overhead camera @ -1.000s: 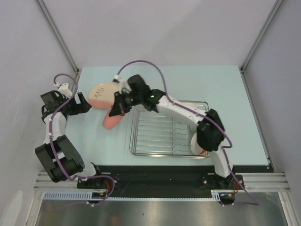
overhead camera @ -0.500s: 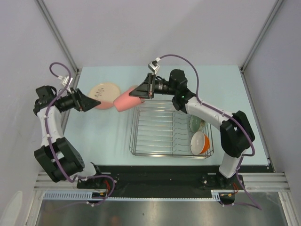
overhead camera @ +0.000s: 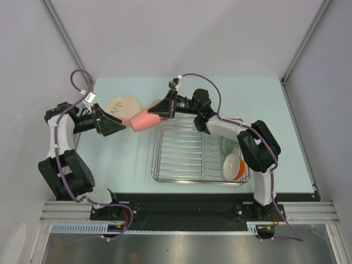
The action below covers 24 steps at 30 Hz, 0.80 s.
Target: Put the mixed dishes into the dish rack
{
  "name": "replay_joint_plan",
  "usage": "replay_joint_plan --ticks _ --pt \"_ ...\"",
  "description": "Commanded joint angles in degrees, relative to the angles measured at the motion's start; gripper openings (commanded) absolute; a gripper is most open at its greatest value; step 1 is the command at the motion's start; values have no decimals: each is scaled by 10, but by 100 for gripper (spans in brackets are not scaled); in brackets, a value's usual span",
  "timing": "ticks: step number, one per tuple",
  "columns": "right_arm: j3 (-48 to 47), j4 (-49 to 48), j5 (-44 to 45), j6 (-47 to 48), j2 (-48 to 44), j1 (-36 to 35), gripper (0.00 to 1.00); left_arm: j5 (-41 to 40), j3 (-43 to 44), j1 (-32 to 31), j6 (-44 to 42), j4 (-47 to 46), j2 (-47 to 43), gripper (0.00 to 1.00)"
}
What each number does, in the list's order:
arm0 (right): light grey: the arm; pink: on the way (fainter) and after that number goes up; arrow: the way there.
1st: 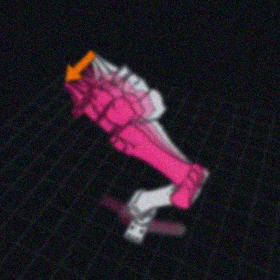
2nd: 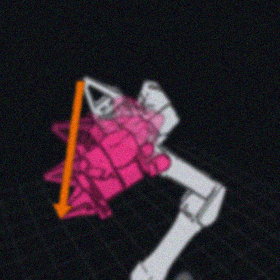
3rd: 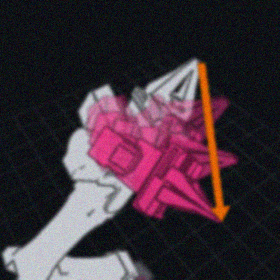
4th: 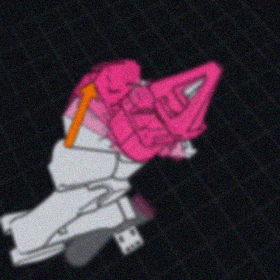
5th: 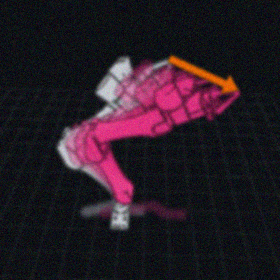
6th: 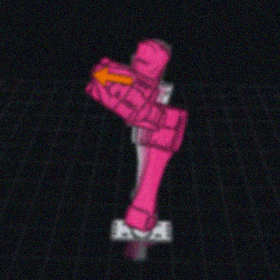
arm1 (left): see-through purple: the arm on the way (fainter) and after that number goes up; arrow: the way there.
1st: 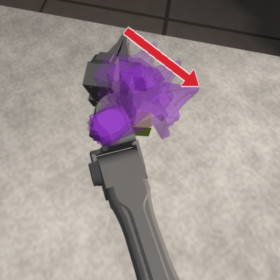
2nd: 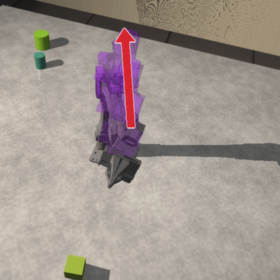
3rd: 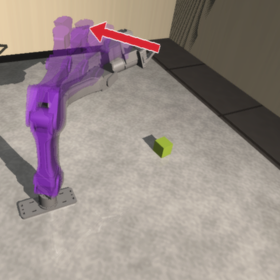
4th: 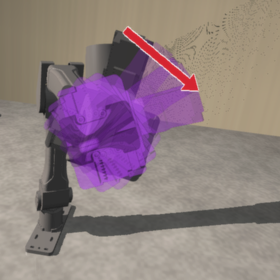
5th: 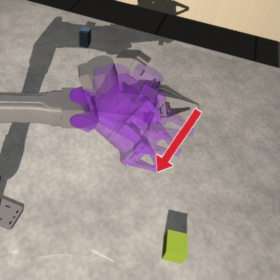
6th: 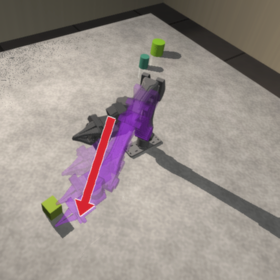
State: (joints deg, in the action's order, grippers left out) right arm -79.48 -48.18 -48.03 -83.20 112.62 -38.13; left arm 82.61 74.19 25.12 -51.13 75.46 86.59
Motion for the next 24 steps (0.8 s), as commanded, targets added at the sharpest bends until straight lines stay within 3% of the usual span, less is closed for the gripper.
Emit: replay_joint_plan --ticks 1,21,24 --pt "-4 -112 0 -65 36 2 0 117 4 -19 -51 84 -20 100" --pt "-119 -124 1 -104 115 -40 0 112 -14 -65 -71 84 -5 99" --pt "-125 -136 10 -115 125 -43 0 113 -10 -74 -65 83 -6 79"
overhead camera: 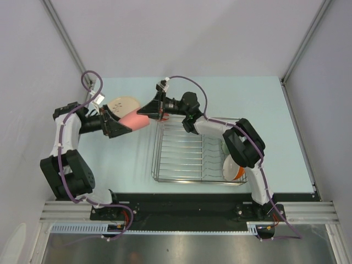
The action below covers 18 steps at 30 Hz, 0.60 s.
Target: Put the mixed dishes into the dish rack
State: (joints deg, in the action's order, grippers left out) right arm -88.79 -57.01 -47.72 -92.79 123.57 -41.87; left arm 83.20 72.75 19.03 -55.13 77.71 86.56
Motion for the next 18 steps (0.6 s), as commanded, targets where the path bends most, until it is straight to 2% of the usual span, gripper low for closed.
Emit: replay_joint_plan --ticks 1,2,3,5,6,7,8,9,12,13,14,15,16,18 --pt "-35 -50 7 -20 18 -7 0 108 5 -13 -23 61 -9 74" --pt "-41 -50 6 -21 22 -8 0 108 6 -14 -21 61 -8 69" --pt "-41 -50 4 -20 25 -11 0 109 9 -13 -17 61 -9 58" --pt "-36 -48 3 -19 27 -13 0 109 13 -13 -13 62 -9 47" --pt "-32 -48 2 -16 25 -14 0 108 14 -14 -9 62 -9 36" --pt "-28 -47 1 -13 22 -13 0 105 14 -14 -8 62 -9 30" --pt "-17 -37 -3 -6 18 -11 3 102 17 -14 -6 61 -9 25" --pt "-13 -25 -9 3 12 -5 7 99 20 -14 -2 61 -9 14" --pt "16 66 -27 84 -33 10 15 75 34 -14 14 62 -5 0" --pt "20 160 -31 167 -67 13 23 54 40 -16 20 61 -5 0" --pt "21 223 -29 215 -87 19 99 41 54 -22 27 61 -2 0" --pt "20 287 -19 279 -105 28 100 29 58 -25 40 62 0 0" --pt "20 412 -7 378 -148 35 100 8 63 -30 42 60 0 0" --pt "19 505 37 461 -184 46 100 -14 68 -47 67 47 -3 0"
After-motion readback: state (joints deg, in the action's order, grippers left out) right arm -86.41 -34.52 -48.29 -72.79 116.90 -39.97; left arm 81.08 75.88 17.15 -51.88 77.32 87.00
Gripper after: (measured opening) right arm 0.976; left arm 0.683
